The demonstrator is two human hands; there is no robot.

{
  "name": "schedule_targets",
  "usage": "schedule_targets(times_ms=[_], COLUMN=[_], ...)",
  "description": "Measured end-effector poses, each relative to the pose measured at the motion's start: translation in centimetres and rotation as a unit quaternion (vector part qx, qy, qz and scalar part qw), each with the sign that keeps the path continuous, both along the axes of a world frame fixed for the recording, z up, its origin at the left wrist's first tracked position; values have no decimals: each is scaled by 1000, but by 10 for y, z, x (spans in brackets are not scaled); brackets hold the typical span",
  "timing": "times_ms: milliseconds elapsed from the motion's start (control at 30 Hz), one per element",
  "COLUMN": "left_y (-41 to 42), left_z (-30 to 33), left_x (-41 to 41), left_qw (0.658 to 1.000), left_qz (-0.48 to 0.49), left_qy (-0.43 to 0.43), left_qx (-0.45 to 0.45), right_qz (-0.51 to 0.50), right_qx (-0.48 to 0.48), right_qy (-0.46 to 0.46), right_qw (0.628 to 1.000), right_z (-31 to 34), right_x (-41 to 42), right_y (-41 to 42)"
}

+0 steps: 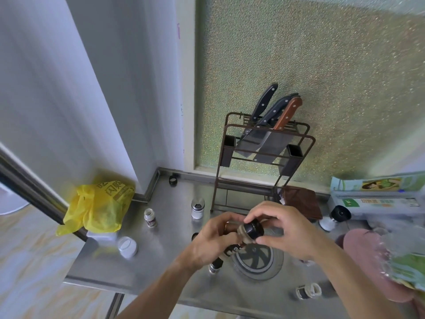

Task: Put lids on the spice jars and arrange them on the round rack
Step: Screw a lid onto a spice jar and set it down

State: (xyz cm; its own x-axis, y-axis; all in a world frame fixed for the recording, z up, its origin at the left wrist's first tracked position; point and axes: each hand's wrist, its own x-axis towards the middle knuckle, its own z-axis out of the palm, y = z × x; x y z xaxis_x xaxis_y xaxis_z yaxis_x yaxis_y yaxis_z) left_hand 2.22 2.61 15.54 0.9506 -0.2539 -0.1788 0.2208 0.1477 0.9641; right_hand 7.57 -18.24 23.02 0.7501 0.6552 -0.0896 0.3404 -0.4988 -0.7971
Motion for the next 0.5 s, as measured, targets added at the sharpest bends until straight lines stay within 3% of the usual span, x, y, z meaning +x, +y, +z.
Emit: schedule_targets(times_ms=[167,233,333,500], left_y=[5,5,6,8], left_z=[-3,-5,-5,-10], left_x=[1,1,-1,-1], left_qw=[992,984,980,976], left_qz=[-21,-16,0,13], left_qy=[-65,-91,-100,-112], left_qx=[106,152,171,188], right_qz=[-61,-41,-18,-49], right_qx=[-83,-106,-110,-167], right_qy=[-29,-33,-9,-51], right_qw=[994,993,994,983], right_z=[-2,0,-2,-6], right_x=[0,-2,-1,0], right_y=[4,4,2,10])
